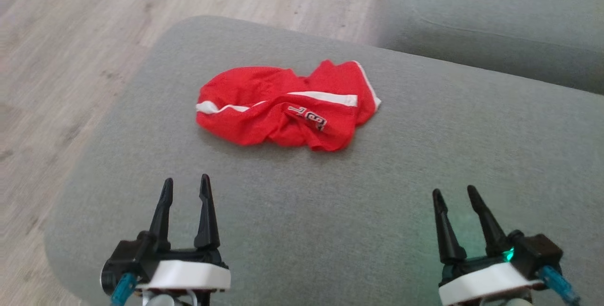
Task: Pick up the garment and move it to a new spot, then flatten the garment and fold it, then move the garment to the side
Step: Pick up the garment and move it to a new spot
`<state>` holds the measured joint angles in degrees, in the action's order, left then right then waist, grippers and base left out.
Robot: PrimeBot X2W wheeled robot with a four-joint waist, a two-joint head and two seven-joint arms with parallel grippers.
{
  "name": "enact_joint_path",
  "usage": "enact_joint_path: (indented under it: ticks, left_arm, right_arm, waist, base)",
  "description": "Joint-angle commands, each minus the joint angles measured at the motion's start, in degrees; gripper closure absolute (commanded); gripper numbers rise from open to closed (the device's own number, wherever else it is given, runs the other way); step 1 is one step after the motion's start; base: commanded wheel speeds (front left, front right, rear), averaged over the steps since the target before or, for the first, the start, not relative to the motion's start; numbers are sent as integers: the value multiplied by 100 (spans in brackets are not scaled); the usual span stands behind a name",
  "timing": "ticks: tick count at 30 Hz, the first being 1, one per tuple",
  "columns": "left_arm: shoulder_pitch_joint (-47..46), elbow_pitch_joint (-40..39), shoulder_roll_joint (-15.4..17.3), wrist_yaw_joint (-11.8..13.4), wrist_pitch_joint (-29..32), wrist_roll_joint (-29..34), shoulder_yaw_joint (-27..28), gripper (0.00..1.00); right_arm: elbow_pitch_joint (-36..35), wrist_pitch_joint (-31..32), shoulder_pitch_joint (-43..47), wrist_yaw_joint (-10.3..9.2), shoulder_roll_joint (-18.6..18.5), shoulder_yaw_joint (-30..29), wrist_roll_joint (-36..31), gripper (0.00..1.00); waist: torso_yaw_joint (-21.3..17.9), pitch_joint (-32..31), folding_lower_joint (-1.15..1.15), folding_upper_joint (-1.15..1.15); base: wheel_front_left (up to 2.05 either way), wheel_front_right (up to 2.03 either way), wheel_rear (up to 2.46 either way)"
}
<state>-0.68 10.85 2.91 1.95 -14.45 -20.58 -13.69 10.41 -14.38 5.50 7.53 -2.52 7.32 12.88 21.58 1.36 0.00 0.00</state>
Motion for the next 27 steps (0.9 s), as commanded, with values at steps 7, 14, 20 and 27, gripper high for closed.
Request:
enact_joint_path:
  ticks: [7,14,20,27]
  left_arm:
    - [-271,-54,-3,-159,-55,151,225,0]
    - [-1387,608,116,-649,155,254,147,0]
    - [-3200,1159,505,-931,2006,163,-860,0]
    - [-4977,1600,921,-942,4090,-1338,-1854,0]
  right_arm:
    - [-125,-62,-196,-4,-36,262,10,0]
    - [-213,-62,-387,-4,-36,303,-110,0]
    - [-284,-62,-601,-4,-36,238,-239,0]
    - [-407,-62,-962,-4,-64,373,-401,0]
  waist:
    - [83,134,0,0]
    - [-281,578,0,0]
    - [-629,1077,0,0]
    - [-1101,1618,0,0]
  base:
    - [0,0,0]
    - [0,0,0]
    - [0,0,0]
    - [0,0,0]
